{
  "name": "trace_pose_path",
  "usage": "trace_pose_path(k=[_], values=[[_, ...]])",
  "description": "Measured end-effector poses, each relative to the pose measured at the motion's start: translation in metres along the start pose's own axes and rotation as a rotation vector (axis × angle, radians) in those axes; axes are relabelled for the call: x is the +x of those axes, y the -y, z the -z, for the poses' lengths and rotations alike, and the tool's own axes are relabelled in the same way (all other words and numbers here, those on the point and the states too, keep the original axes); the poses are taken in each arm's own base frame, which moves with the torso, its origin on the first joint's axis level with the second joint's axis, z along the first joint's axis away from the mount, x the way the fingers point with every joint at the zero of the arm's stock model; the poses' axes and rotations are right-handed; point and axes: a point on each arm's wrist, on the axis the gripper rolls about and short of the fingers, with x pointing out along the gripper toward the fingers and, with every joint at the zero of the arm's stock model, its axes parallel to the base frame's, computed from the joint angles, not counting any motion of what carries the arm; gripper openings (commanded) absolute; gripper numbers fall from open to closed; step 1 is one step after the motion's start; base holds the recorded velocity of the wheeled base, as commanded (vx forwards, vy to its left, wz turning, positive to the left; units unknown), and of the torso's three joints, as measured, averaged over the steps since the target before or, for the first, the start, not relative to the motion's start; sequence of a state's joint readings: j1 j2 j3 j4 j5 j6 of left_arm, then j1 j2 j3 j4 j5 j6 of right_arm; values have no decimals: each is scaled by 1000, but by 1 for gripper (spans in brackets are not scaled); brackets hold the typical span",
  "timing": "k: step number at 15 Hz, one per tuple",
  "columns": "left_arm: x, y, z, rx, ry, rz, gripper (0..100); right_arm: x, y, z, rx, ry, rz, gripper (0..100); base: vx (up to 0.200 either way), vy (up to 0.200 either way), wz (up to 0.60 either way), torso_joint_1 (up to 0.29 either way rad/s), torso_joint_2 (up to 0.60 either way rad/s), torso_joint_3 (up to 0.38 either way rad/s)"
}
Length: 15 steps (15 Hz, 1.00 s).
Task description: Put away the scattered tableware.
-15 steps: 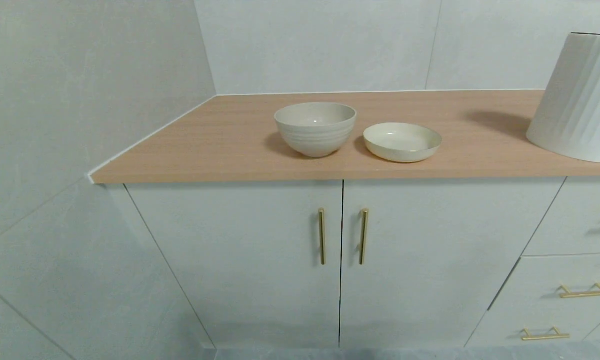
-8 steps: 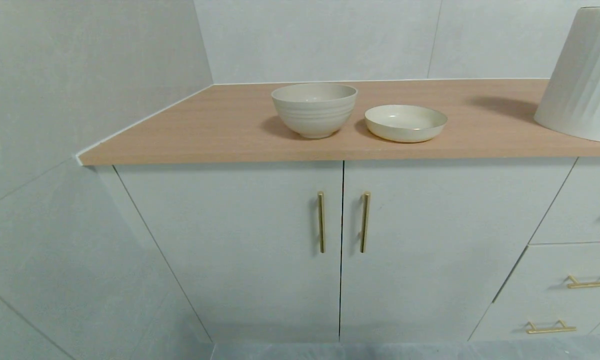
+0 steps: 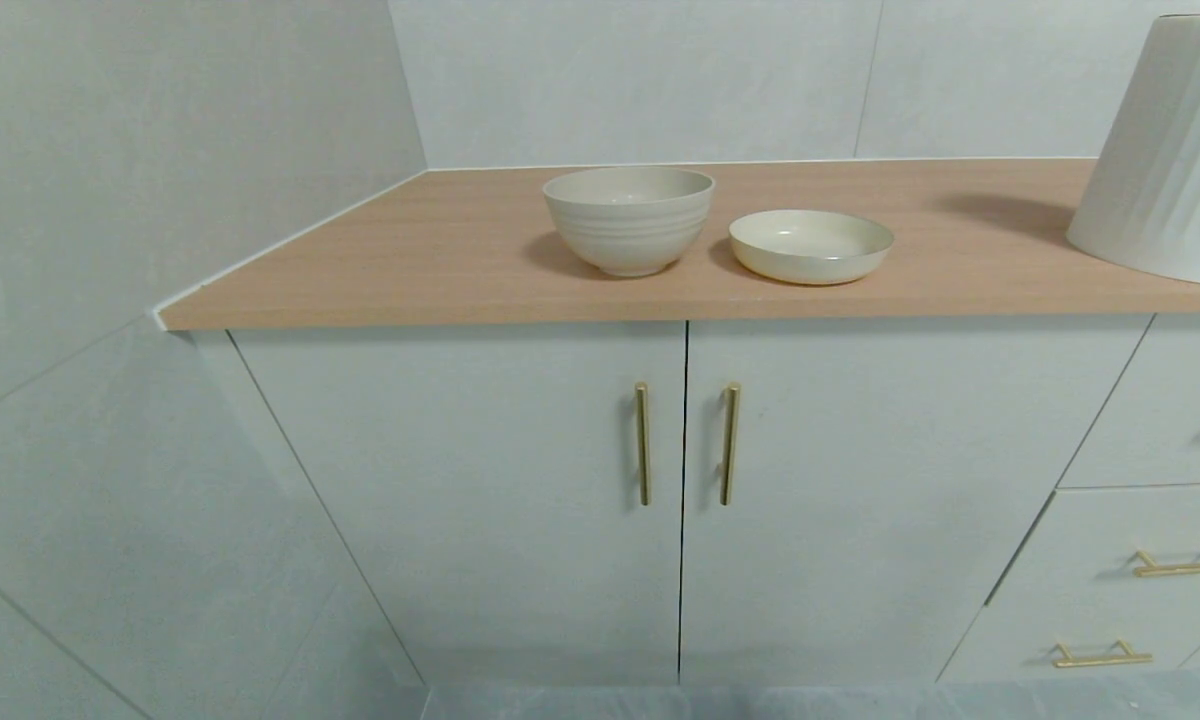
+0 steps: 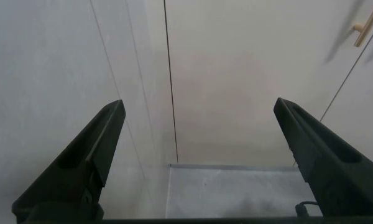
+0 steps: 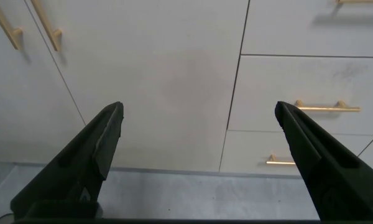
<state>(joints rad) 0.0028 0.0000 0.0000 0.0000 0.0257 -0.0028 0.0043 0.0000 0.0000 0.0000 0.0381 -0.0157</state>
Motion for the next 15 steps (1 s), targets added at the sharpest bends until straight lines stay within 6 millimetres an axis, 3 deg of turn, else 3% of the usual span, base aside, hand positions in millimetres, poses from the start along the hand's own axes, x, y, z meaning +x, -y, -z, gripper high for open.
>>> trace_pose_path(k=[5, 9, 12, 15], values=[[0, 0, 0, 0, 0, 0, 100, -1, 0, -2, -14, 7, -19, 100, 0, 0, 0, 0, 0, 0], [0, 0, 0, 0, 0, 0, 100, -7, -3, -49, 43, 73, -192, 100, 0, 0, 0, 0, 0, 0], [0, 0, 0, 0, 0, 0, 100, 19, -4, -76, 61, -79, -331, 100, 0, 0, 0, 0, 0, 0], [0, 0, 0, 0, 0, 0, 100, 65, -9, -103, 69, -257, -435, 100, 0, 0, 0, 0, 0, 0]])
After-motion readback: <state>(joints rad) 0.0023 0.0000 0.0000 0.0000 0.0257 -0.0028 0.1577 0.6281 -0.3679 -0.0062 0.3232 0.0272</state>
